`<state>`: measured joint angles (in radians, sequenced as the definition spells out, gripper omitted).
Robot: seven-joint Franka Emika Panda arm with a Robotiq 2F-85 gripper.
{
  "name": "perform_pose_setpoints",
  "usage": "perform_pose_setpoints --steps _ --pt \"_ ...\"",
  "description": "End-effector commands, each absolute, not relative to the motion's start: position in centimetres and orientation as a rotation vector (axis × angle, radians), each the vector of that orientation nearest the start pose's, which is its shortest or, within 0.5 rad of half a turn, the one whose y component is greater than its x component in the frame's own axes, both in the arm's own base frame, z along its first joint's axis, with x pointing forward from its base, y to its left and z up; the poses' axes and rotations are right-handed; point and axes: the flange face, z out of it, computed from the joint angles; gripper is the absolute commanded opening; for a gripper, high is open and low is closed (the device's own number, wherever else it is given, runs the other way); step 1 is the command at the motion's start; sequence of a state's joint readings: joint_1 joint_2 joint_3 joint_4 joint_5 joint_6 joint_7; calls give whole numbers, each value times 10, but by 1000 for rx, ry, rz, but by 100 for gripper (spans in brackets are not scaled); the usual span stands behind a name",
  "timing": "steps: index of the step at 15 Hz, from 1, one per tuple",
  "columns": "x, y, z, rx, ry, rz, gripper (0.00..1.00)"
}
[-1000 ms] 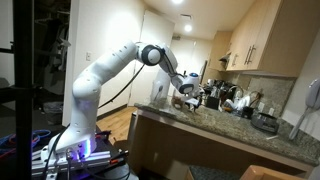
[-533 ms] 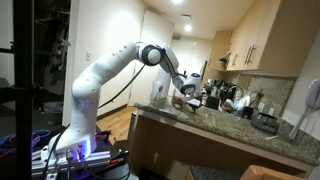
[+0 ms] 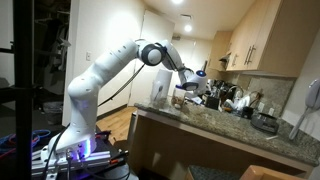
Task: Pick up the spoon and put it in the bottle
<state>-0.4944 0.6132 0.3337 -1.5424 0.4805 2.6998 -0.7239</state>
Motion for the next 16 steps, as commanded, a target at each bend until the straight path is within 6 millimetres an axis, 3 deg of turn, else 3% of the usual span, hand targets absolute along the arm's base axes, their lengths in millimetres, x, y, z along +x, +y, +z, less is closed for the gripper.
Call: perform_pose_setpoints --steps 1,5,8,10,11,12,16 --pt "700 -189 419 -2642 -78 -1120 0" --pt "670 -196 472 -2539 -80 -1212 0" --pt "634 -197 503 -2468 -120 -1158 0" --pt "603 -201 527 -2456 -142 -1109 0" --pt "582 -208 553 -2432 -141 -1124 0" --pt "565 -210 567 -2429 -150 -1095 0" --pt "492 -215 613 -2519 -229 -827 0"
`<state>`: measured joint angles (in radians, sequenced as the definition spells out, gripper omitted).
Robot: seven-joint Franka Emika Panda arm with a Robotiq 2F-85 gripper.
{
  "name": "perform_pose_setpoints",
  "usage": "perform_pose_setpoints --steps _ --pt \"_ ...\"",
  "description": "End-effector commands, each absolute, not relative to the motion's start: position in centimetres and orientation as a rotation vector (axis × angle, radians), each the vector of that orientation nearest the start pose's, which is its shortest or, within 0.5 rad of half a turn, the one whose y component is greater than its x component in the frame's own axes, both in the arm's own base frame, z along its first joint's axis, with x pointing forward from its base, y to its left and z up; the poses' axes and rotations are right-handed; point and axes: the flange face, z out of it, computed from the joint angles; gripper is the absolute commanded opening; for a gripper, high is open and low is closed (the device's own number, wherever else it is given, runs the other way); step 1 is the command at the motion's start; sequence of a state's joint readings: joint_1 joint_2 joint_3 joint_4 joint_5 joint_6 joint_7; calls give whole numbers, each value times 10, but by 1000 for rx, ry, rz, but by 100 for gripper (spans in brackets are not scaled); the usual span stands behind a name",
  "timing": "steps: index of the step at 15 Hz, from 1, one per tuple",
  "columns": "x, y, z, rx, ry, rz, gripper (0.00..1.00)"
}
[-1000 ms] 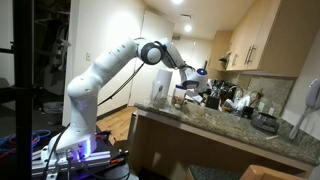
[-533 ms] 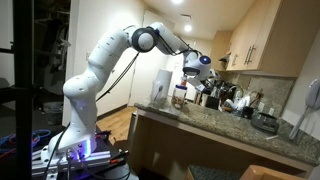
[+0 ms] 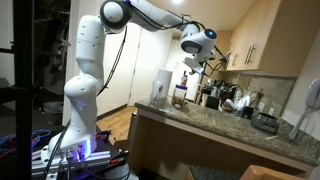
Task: Pick up the spoon and put it in the bottle
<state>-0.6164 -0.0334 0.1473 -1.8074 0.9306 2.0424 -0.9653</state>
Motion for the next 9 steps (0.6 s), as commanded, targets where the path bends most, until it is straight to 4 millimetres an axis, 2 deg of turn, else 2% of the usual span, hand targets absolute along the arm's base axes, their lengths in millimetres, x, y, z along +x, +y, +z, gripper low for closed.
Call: perform_pose_setpoints --steps 1,3,6,7,9 --pt "480 -216 620 -2550 -245 -752 0" --pt "462 -211 627 -2536 -313 -611 0" --pt "450 -197 618 -2452 -404 -437 0" --pt "452 -202 628 -2474 -367 -525 2" --pt "451 -197 622 -2450 -389 -472 2"
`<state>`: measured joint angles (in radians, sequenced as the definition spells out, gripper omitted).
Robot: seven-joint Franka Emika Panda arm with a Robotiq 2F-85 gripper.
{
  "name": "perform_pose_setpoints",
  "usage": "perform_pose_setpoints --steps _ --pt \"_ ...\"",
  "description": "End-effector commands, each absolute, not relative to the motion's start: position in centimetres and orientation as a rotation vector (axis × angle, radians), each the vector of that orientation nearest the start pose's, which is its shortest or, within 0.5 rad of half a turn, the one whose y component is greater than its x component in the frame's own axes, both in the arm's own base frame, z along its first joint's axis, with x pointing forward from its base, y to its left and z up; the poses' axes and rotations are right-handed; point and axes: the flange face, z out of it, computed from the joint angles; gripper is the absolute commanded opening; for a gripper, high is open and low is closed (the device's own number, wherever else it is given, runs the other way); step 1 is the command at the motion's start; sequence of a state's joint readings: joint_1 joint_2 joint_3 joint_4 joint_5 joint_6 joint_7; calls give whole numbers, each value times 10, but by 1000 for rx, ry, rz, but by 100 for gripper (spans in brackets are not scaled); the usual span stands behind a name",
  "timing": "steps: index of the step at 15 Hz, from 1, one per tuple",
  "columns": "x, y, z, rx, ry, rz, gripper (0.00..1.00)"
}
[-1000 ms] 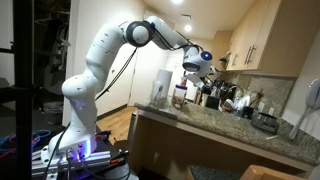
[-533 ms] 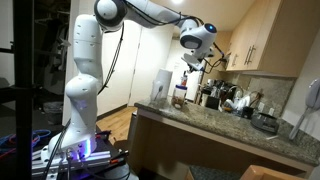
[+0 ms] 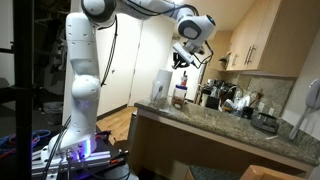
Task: Pick up the spoon and put it in the bottle
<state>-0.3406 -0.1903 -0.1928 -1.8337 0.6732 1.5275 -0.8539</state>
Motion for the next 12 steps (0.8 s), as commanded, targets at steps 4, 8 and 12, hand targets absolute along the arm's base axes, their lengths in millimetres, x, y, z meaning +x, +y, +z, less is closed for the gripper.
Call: perform_pose_setpoints --steps 4,8,12 --pt "460 -184 619 -2459 -416 -414 0" --pt "471 -142 614 -2621 -434 -201 0" --pt "481 -80 613 -2730 -571 -49 0"
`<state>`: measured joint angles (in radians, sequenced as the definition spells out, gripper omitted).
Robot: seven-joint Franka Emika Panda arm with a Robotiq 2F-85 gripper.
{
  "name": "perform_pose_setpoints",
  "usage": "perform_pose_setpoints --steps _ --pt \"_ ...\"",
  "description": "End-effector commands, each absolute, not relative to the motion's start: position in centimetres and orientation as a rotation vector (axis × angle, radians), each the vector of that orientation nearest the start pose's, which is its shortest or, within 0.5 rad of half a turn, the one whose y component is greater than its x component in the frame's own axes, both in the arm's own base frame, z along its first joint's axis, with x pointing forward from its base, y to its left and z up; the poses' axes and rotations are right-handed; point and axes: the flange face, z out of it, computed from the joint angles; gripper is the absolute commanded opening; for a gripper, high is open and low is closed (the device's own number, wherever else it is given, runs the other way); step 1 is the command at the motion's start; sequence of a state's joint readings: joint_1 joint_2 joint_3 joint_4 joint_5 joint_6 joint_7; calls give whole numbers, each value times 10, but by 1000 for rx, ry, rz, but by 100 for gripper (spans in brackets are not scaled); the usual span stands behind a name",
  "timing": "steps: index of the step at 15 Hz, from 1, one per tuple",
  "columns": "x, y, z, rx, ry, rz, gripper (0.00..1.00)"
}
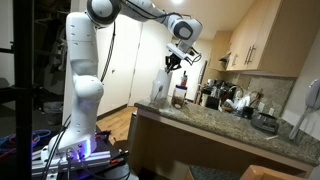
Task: Pick up the spoon and put it in the bottle
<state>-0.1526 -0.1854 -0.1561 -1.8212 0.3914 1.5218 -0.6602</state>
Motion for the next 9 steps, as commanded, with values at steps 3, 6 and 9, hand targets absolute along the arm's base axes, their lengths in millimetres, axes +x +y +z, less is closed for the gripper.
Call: perform_pose_setpoints --steps 3,6,9 --pt "482 -85 609 -2694 -534 -85 2" --pt "487 -94 600 -2704 -510 -59 0" --pt "497 -69 586 -2688 -582 18 0"
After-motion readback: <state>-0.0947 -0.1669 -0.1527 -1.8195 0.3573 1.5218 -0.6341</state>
